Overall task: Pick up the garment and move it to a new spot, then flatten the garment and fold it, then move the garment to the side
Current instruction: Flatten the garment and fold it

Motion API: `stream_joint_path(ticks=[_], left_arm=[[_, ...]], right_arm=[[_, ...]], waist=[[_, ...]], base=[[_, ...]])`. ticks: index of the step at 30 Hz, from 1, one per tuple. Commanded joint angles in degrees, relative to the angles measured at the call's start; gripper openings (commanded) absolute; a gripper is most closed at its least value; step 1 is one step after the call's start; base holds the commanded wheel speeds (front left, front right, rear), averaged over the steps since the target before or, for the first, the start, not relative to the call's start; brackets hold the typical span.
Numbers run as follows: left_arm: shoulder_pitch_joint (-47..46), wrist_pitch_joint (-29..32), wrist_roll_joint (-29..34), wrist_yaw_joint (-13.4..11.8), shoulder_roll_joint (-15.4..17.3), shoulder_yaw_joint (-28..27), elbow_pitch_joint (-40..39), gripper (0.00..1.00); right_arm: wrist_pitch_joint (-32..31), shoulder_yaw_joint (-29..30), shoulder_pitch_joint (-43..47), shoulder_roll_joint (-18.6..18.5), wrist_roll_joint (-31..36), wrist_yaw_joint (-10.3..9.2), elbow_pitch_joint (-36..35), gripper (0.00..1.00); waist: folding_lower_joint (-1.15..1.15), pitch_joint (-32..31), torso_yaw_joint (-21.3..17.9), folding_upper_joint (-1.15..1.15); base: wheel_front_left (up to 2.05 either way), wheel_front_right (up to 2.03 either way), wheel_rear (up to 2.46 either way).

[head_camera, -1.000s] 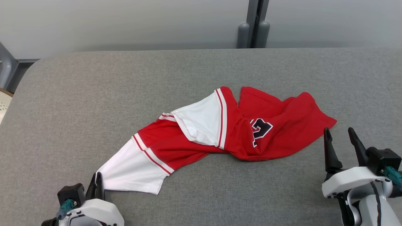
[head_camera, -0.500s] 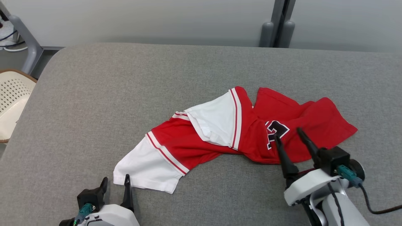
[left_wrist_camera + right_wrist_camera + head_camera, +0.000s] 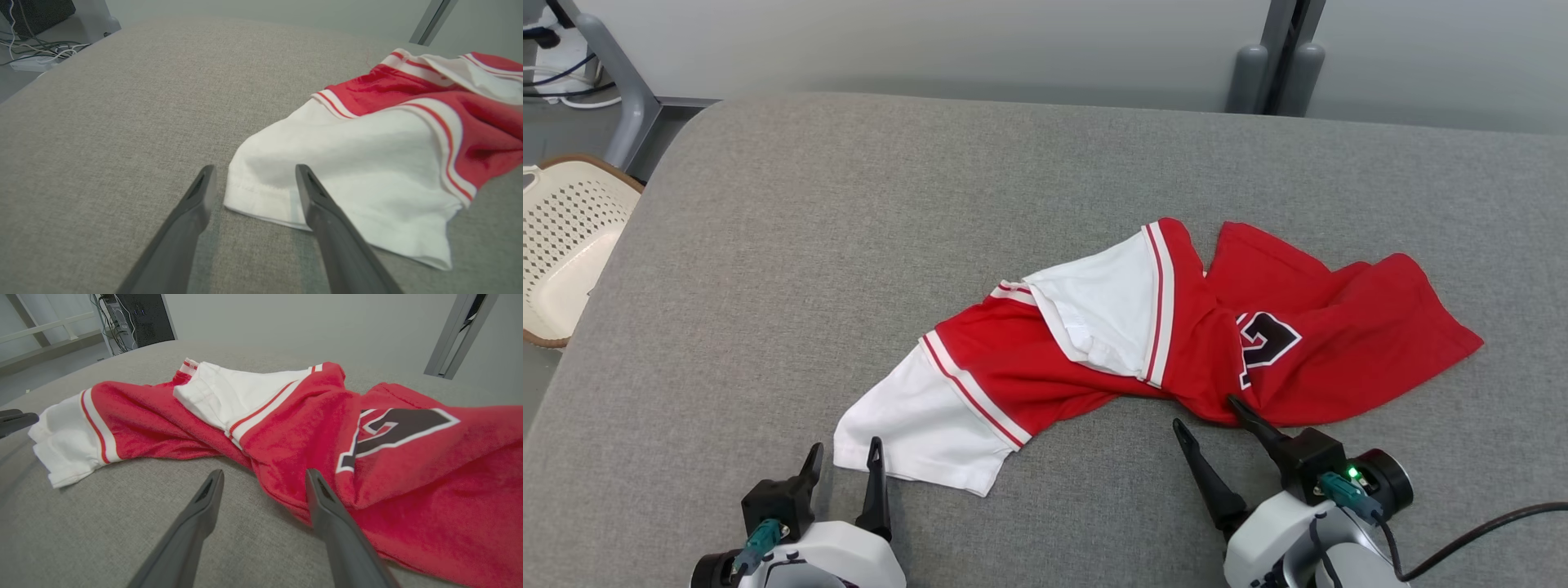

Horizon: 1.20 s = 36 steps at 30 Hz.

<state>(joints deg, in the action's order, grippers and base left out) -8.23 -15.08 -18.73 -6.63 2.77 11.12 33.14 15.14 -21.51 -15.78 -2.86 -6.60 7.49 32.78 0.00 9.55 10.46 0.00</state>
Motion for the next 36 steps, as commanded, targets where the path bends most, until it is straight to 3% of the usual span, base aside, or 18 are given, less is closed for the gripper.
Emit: stream_joint_path(ticks=[1,9,10,11,14,20,26,36], left_arm=[[0.2,-0.1,-0.3,-0.2,0.3,-0.1,-0.3,1.00],[-0.3,-0.1,-0.8,0.0,0.3,0.4,-1.0,1.00],[-0.4,-0.1,-0.9,0.0,0.3,0.5,-1.1,1.00],[-0.6,-0.1,-0.9,0.0,0.3,0.6,-1.2,1.00],[-0.7,-0.1,-1.1,-0.1,0.3,0.8,-1.6,1.00],[-0.9,-0.1,-0.9,-0.1,0.2,0.9,-2.9,1.00],[-1.8,-0.1,-0.7,0.6,0.3,2.9,-4.0,1.00],[-5.0,-0.1,-4.0,0.4,0.3,11.1,-5.0,1.00]], right_arm=[[0.0,0.3,0.2,-0.6,0.4,0.00,0.4,1.00],[0.0,1.2,-1.2,-1.3,4.2,0.00,3.5,0.98],[0.0,1.3,-1.3,-1.3,4.6,0.00,4.0,0.86],[0.0,1.3,-1.5,-1.3,4.9,0.00,4.3,0.67],[0.0,1.9,-2.2,-1.2,5.2,0.00,4.3,0.00],[0.0,5.7,-3.5,-2.0,4.8,0.00,0.4,0.00],[0.0,8.8,-8.3,-5.3,6.6,0.00,-3.7,0.00],[0.0,4.6,-25.0,-12.5,12.1,0.00,4.3,0.00]], waist=[[0.00,0.1,-0.1,0.00],[0.00,0.8,-0.3,0.00],[0.00,0.9,-0.3,0.00],[0.00,1.0,-0.3,0.00],[0.00,1.2,-0.2,0.00],[0.00,1.5,-0.2,0.00],[0.00,2.1,0.2,0.00],[0.00,4.9,6.3,0.00]], base=[[0.00,0.00,0.00],[0.00,0.00,0.00],[0.00,0.00,0.00],[0.00,0.00,0.00],[0.00,0.00,0.00],[0.00,0.00,0.00],[0.00,0.00,0.00],[0.00,0.00,0.00]])
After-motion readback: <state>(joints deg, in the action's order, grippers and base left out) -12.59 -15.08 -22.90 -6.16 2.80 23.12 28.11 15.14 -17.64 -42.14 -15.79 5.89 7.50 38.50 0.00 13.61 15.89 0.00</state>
